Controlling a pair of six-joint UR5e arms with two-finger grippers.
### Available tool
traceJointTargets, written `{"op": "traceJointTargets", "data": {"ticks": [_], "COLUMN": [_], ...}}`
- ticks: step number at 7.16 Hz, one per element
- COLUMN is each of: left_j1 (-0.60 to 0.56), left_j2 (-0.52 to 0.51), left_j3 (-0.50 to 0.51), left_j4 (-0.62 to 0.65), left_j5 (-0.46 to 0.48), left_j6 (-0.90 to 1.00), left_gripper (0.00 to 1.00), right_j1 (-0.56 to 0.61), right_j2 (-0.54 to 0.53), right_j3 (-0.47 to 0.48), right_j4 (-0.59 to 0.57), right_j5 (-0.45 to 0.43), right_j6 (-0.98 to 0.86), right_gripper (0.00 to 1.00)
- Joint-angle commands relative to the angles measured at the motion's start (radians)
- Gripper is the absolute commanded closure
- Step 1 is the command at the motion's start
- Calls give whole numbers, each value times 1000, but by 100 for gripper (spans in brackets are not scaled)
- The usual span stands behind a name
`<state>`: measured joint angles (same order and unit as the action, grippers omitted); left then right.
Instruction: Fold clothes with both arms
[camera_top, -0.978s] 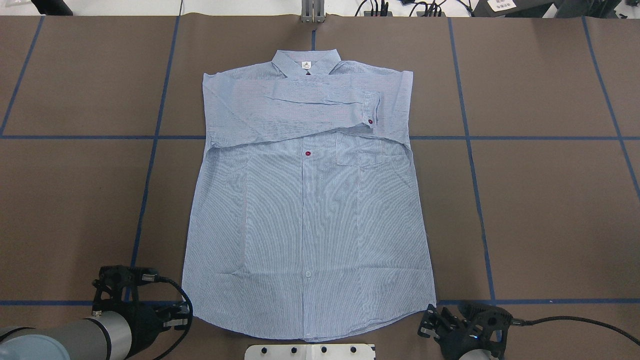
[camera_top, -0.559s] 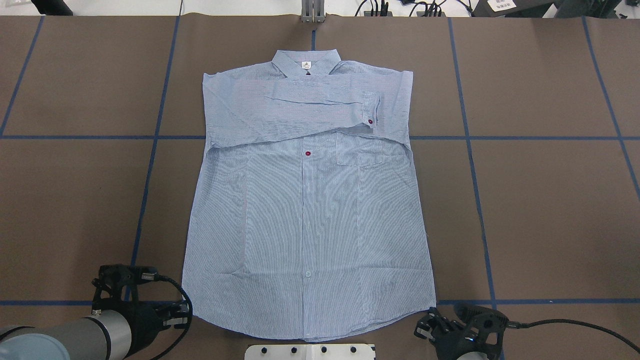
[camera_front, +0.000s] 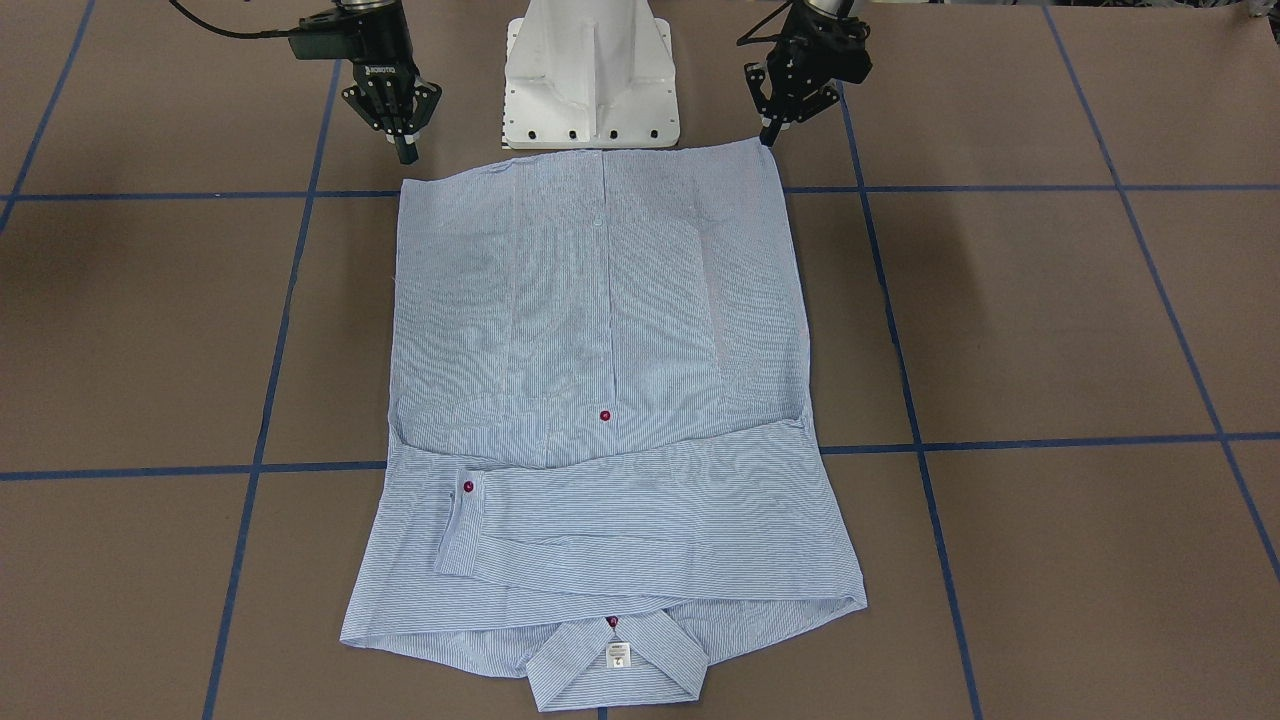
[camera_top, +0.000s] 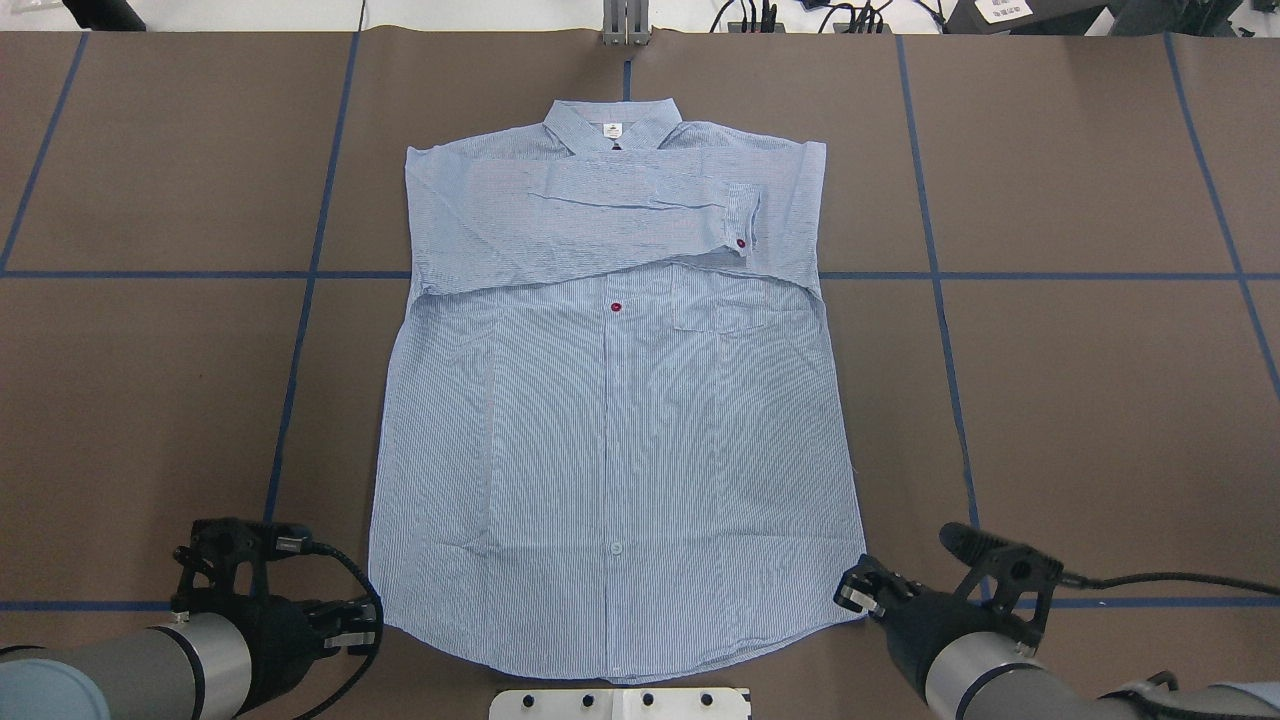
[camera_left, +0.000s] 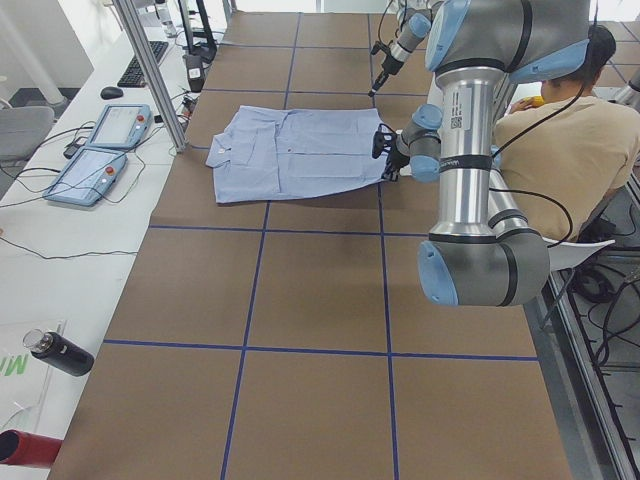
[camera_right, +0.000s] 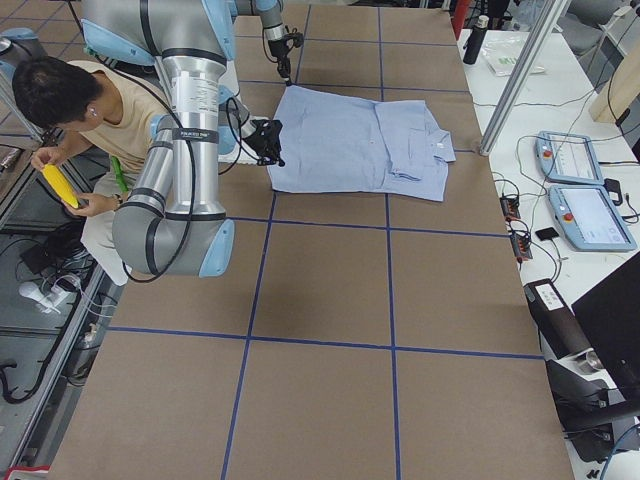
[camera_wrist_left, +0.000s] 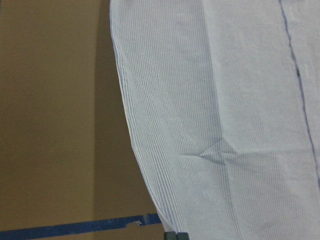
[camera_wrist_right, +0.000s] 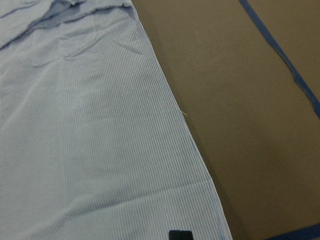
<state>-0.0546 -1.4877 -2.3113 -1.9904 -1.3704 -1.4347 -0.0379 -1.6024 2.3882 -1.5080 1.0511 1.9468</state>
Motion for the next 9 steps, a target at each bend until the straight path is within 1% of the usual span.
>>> {"op": "traceJointTargets", "data": {"ticks": [1, 2, 3, 4, 5, 6, 7, 8, 9], "left_j1": [-113, -158, -172, -166, -168, -165, -163, -160, -160], "left_j2": [-9, -20, -28, -57, -96, -103, -103, -103, -103], "left_j3": [-154, -278, -311, -246, -188, -156, -148, -145, -138], "left_j4": [109, 205, 244, 246, 246, 246, 245, 246, 246], "left_j5": [-172, -250, -272, -271, -263, -259, -253, -231, -226], "left_j6": [71, 91, 91, 89, 85, 82, 82, 82, 82], "left_gripper": [100, 100, 100, 100, 100, 100, 100, 100, 100], "right_j1": [177, 237, 204, 188, 158, 124, 98, 75, 43], "right_j2": [118, 257, 345, 352, 352, 349, 339, 304, 229], "right_j3": [260, 320, 307, 249, 194, 87, -43, -128, -185], "right_j4": [-287, -474, -605, -616, -574, -460, -343, -231, -81], "right_j5": [242, 356, 365, 331, 296, 238, 169, 136, 91], "right_j6": [-92, -97, -100, -114, -121, -118, -111, -106, -88], "right_gripper": [100, 100, 100, 100, 100, 70, 28, 1, 1]}}
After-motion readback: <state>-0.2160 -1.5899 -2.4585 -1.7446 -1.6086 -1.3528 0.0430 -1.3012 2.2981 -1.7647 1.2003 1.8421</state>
